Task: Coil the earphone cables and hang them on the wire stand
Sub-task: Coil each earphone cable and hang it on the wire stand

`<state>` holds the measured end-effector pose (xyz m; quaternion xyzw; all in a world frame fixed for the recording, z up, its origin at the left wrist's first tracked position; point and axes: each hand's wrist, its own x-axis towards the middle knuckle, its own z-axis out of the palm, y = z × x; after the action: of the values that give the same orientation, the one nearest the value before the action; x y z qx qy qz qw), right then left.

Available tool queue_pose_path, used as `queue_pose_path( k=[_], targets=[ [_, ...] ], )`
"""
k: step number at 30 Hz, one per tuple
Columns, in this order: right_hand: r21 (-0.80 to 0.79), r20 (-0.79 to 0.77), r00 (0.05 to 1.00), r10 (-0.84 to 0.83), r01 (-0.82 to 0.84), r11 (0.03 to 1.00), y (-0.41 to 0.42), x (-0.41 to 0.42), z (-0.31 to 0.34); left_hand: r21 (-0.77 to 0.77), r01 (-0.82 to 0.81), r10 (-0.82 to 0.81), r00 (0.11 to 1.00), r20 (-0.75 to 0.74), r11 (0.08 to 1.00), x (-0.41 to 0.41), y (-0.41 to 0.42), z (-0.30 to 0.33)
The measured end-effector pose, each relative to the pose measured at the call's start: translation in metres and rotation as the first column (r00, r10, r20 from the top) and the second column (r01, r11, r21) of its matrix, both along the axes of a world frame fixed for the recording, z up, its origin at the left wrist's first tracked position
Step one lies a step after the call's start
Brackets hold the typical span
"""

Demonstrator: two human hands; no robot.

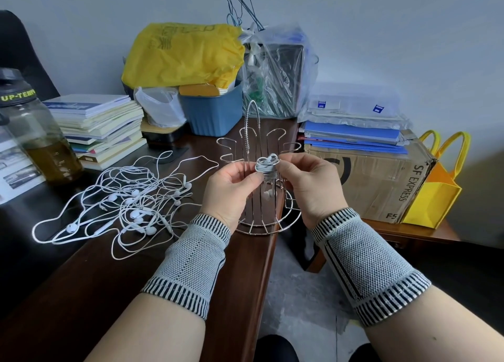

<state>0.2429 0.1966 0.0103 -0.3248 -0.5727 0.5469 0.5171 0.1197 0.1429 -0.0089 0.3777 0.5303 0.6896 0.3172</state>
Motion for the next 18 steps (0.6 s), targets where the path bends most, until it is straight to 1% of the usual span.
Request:
queue_pose_path(
  k=[5,9,12,14,18],
  targets=[
    [0.022,0.012,0.999,0.036,-0.037,0.999,-0.0026,0.0017,0.0001,-0.009,-0.005,0.005,1.0,-0.018,1.0,-0.0003,-0.0006,0.0007],
    [0.098,0.062,0.998,-0.033,0.027,0.995,-0.0025,0.0004,0.0001,-0.019,-0.006,0.006,1.0,-0.021,1.0,-0.0015,-0.0014,0.0005],
    [0.014,0.003,0.998,-0.066,0.066,0.998,0.0008,0.0008,0.0013,-0.029,-0.019,0.018,0.999,-0.03,0.999,-0.0024,-0.0017,0.0004],
    [-0.047,-0.015,0.998,-0.056,0.055,0.997,0.003,0.0027,0.0023,-0.037,-0.026,0.025,0.999,-0.031,0.999,-0.0015,-0.0024,0.0018],
    [-0.101,0.045,0.998,0.04,-0.035,0.994,-0.0011,0.0014,0.002,-0.054,-0.014,0.013,1.0,-0.02,0.998,-0.0008,-0.004,0.0044]
  ],
)
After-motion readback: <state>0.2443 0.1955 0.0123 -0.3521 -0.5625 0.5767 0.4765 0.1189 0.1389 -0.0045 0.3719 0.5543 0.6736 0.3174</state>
